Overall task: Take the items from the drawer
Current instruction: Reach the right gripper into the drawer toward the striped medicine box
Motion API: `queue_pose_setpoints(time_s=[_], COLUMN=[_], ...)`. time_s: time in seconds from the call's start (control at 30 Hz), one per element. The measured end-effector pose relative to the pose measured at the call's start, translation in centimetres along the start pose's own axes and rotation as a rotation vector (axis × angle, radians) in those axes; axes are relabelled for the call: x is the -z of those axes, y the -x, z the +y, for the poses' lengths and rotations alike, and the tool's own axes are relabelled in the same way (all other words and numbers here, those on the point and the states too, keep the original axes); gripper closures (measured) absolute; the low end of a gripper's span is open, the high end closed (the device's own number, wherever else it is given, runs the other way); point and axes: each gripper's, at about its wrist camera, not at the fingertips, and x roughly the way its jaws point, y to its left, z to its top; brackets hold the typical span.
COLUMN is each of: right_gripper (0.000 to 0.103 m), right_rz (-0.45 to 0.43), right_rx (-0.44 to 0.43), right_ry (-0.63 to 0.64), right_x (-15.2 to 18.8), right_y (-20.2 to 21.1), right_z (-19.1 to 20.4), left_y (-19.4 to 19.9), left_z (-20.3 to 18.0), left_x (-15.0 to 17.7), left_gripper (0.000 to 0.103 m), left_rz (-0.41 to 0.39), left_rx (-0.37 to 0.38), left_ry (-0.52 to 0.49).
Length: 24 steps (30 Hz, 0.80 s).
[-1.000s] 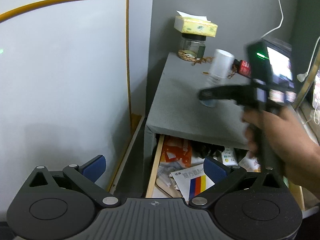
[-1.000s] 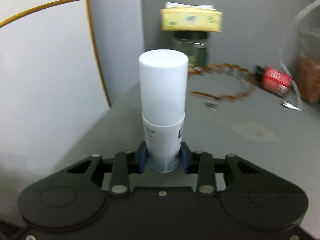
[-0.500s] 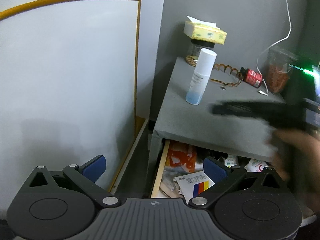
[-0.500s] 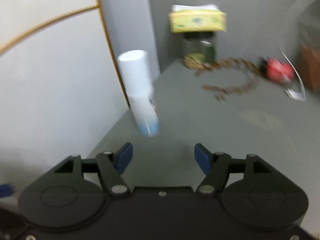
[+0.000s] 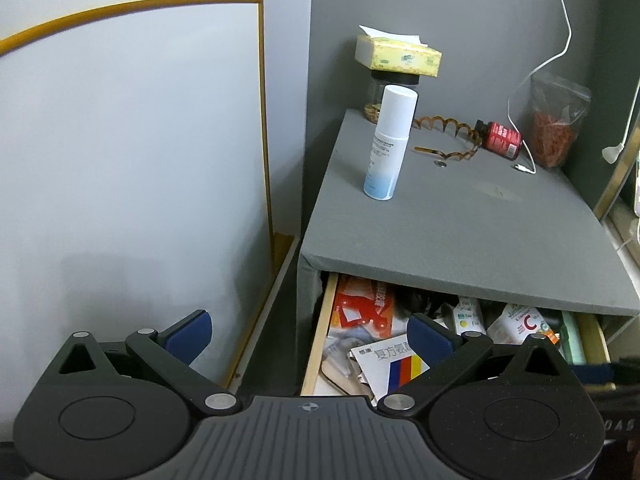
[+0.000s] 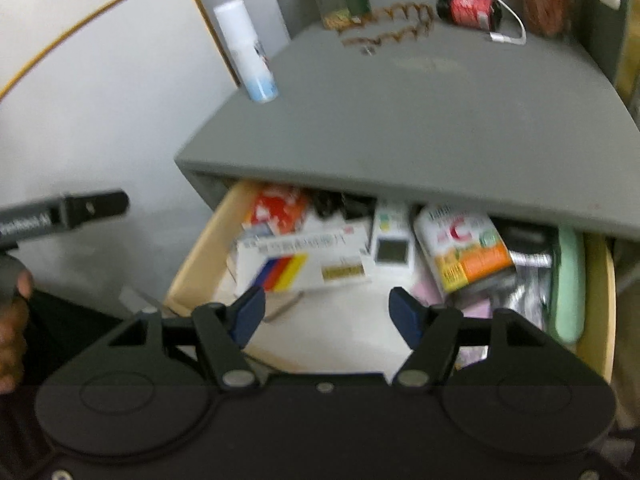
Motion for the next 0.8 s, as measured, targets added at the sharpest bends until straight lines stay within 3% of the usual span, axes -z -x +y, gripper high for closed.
queue_pose_setpoints(time_s=[0.33, 0.63, 0.73, 0.8], right_gripper=[0.036, 0.037, 0.037, 0.037], right_rz=[0.074, 0.186, 0.196, 0.194], right_rx=[0.009, -0.058, -0.063, -0.040], right_ry=[-0.085, -0.200, -0.089, 0.112], right_x=[-0.5, -3.4, -4.5, -4.6], right_y=[-1.7, -7.1, -8.8, -9.2], right_z=[-0.5, 0.9, 3.2, 5.7], left_y=[0.2, 0.1, 0.0, 0.0], left_z=[0.9, 1.8, 2.2, 2.5], left_x=[0.0, -0.2, -0.2, -0.2], left_gripper=[0.000, 0.000, 0.000, 0.000], left_rz=[-0.005, 0.001, 0.007, 0.005], left_rx=[-0.023, -0.025, -0.025, -0.027], left_ry=[0.031, 0.080, 0.092, 0.102])
